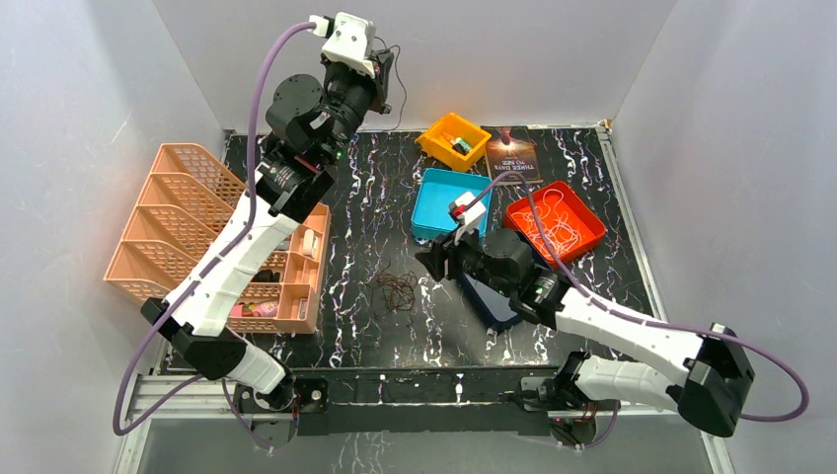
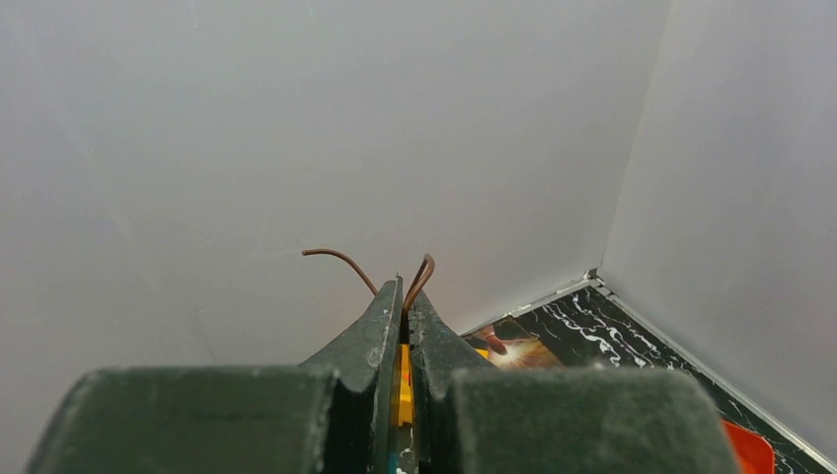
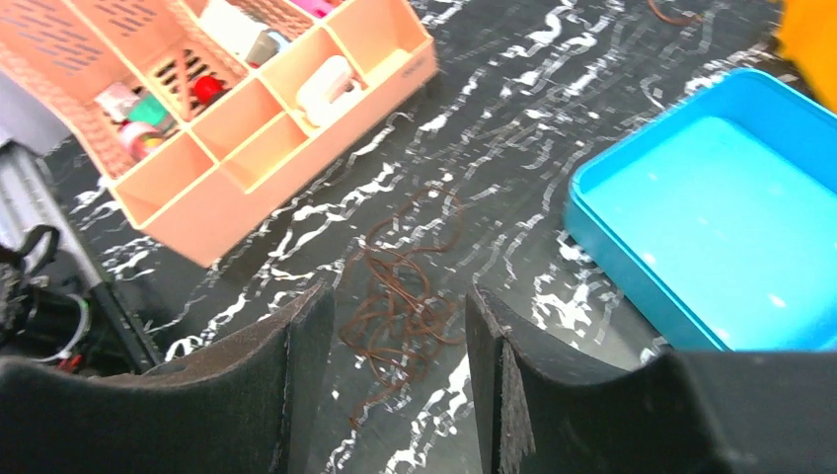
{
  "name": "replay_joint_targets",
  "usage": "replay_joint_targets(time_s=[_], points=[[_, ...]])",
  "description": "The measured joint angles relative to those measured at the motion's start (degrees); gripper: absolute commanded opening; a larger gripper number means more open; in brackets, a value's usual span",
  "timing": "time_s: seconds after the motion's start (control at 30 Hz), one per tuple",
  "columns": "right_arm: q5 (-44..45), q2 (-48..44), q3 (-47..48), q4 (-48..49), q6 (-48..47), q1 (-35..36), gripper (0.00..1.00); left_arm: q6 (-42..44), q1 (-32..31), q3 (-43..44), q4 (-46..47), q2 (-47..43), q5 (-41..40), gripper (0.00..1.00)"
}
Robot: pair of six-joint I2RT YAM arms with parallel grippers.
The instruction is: Untangle the cables
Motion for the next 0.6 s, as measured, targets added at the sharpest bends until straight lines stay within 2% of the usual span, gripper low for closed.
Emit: replay_joint_targets(time_s=[0.2,0.33,0.43,0.57,0.6], points=[[10.4,-4.5,1.2,-9.9,-0.8,0.0,0.61,-0.1,0.0,-0.1,-0.1,0.0,-0.2,0.00],[17.4,-3.3,8.1,-20.1,0.6,-2.3,0.60,-0.3,0.0,0.5,-1.5,1.0,-0.1,0.00],[16.7,-2.9,11.9,-24.5,2.3,-10.8,0.60,-0.7,0.0,0.7,-2.6,2.2,-0.1,0.00],[12.9,-2.9,12.7,-29.2,3.2,-26.8,0.61,-0.9,0.0,0.9,-4.0,4.2,-0.1,0.00],[12.4,-2.9,12.7,-30.3,3.2,-28.8,0.61,-1.1,0.0,1.2,-4.3,4.7,0.0,0.00]])
